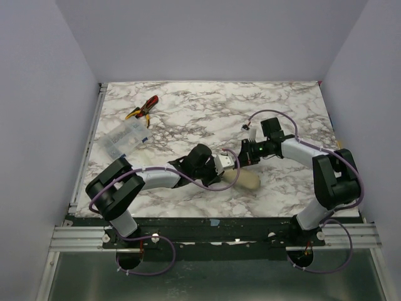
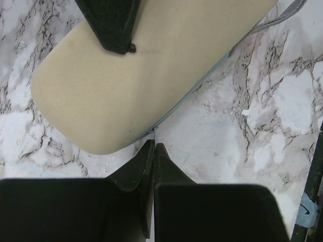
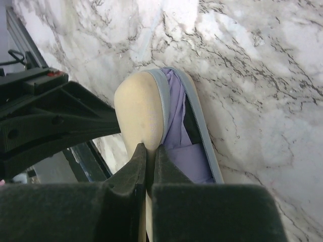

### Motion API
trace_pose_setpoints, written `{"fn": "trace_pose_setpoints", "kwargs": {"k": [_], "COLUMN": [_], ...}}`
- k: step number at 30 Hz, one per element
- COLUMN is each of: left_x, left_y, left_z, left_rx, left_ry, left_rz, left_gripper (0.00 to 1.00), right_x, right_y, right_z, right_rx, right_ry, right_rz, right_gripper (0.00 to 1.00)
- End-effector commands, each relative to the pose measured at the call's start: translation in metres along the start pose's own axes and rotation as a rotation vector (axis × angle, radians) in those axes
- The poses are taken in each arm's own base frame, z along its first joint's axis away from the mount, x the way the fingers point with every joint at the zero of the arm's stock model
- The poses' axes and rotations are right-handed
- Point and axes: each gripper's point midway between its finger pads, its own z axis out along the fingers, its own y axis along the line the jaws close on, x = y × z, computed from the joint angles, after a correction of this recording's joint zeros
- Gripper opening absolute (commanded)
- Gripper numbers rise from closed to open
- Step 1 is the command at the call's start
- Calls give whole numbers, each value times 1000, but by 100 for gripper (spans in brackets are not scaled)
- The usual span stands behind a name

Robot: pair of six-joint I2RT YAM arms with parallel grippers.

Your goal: Open the umbrella

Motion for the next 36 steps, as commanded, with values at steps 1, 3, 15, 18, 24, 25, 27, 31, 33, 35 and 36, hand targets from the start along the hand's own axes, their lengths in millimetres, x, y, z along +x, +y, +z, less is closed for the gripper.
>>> {"fn": "trace_pose_setpoints", "kwargs": {"k": [1, 3, 15, 18, 24, 25, 27, 31, 33, 35, 36], "left_x": [-36, -36, -43, -51, -64, -64, -62, -50, -47, -49, -50], "left_y": [-29, -39, -67, -67, -69, -69, -66, -57, -49, -40, -37], "left_z": [-3, -1, 16, 20, 24, 24, 22, 9, -5, -24, -32], "left_rx": [79, 103, 160, 148, 153, 150, 139, 116, 98, 94, 96], "left_ry": [-97, -94, -101, -110, -125, -124, -120, -80, -87, -113, -122], "left_rz": [110, 107, 120, 131, 121, 120, 120, 98, 66, 20, -6], "left_gripper": [0, 0, 0, 0, 0, 0, 0, 42, 54, 61, 63], "right_x": [-21, -27, -46, -49, -56, -56, -56, -56, -57, -57, -57], "right_y": [-27, -29, -47, -49, -45, -44, -44, -39, -34, -28, -24], "right_z": [0, 1, -1, -3, -4, -4, -6, -10, -13, -16, -18], "right_rx": [168, 181, 263, 264, 242, 240, 240, 235, 222, 203, 192], "right_ry": [-136, -168, -281, -286, -311, -309, -303, -265, -250, -234, -227], "right_rz": [45, 85, 196, 201, 166, 159, 124, 30, -26, -79, -98], "right_gripper": [0, 0, 0, 0, 0, 0, 0, 0, 0, 0, 1]}}
